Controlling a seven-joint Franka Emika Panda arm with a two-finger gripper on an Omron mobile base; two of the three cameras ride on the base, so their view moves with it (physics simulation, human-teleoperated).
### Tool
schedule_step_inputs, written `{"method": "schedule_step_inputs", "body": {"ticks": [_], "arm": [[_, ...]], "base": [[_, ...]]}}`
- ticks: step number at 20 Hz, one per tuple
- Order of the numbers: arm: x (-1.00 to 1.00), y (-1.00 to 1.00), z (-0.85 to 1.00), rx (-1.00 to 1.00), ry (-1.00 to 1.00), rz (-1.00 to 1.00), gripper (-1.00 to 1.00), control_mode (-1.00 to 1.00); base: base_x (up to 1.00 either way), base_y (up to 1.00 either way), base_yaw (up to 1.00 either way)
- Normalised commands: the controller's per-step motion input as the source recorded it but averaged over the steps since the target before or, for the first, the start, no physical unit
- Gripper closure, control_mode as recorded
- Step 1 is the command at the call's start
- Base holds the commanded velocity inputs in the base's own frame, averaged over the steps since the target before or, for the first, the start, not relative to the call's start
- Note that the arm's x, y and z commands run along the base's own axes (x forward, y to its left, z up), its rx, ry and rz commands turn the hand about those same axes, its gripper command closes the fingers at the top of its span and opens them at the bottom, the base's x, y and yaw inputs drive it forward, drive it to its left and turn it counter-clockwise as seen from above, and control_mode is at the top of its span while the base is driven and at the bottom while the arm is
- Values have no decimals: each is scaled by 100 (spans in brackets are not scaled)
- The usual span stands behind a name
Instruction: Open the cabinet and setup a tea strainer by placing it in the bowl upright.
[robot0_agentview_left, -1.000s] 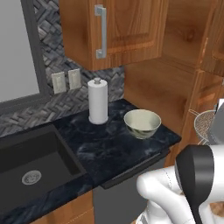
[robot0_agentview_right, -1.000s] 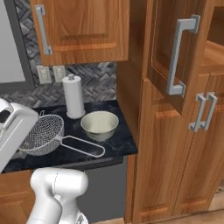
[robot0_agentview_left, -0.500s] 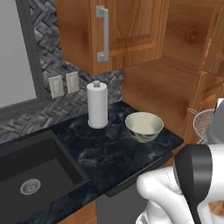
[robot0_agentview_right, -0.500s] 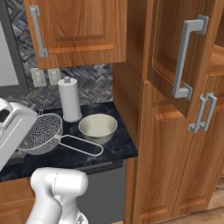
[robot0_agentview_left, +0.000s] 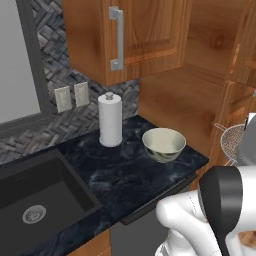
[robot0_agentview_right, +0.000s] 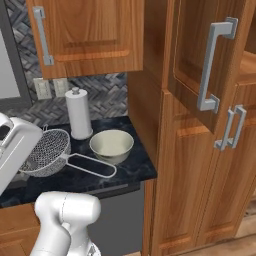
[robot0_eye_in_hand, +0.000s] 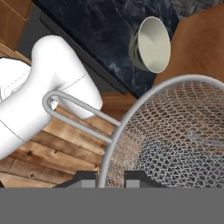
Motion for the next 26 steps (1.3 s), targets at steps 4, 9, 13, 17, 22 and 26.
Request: {"method": "schedule_step_inputs", "body": {"ticks": [4, 9, 13, 17, 22, 26], "arm": [[0, 0, 0, 0, 0, 0, 100, 100], [0, 0, 0, 0, 0, 0, 100, 100], [0, 0, 0, 0, 0, 0, 100, 100], [0, 0, 0, 0, 0, 0, 100, 100], [0, 0, 0, 0, 0, 0, 100, 100], [0, 0, 0, 0, 0, 0, 100, 100]], "base": [[50, 29, -8], [55, 35, -6], [62, 8, -1], [48, 12, 0], [59, 25, 1], [62, 12, 6]]}}
